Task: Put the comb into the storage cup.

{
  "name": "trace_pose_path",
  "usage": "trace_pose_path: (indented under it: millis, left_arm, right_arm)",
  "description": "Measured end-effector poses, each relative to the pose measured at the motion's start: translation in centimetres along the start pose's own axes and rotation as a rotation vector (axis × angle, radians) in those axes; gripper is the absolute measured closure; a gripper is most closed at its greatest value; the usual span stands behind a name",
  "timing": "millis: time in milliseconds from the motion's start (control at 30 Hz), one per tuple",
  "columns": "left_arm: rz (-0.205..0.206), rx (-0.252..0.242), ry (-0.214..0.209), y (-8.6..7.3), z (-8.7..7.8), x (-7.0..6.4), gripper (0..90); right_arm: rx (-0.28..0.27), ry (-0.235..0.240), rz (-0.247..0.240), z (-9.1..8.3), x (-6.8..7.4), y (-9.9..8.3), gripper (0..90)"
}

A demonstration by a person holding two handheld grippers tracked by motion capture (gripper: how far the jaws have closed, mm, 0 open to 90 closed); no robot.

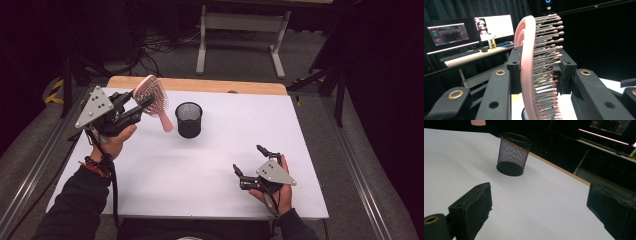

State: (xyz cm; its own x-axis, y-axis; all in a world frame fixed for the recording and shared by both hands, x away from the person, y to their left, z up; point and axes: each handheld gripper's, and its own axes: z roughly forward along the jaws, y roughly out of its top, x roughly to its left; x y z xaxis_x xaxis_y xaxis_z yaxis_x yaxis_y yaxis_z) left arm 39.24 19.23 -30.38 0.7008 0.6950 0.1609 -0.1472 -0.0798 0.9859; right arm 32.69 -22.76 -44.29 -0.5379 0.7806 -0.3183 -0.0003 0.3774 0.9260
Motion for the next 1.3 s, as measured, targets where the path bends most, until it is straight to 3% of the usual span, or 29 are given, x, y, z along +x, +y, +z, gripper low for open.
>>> trace_pose_path:
  millis: [300,633,1300]
  left_arm:
    - [-0.005,-0.025,0.016,0.6,0.8,0.0,63.9]
    - [0.023,-0.031,0.002,1.8,1.9,-0.4,63.9]
    - [0.017,-0.038,-0.027,2.5,4.2,-1.1,63.9]
  right_arm:
    - [-0.007,-0.001,0.008,-0.1,-0.1,0.0,7.2]
    - [-0.007,0.001,0.005,-0.1,-0.1,0.0,7.3]
    - [-0.004,0.008,0.001,-0.1,0.0,0.0,7.4]
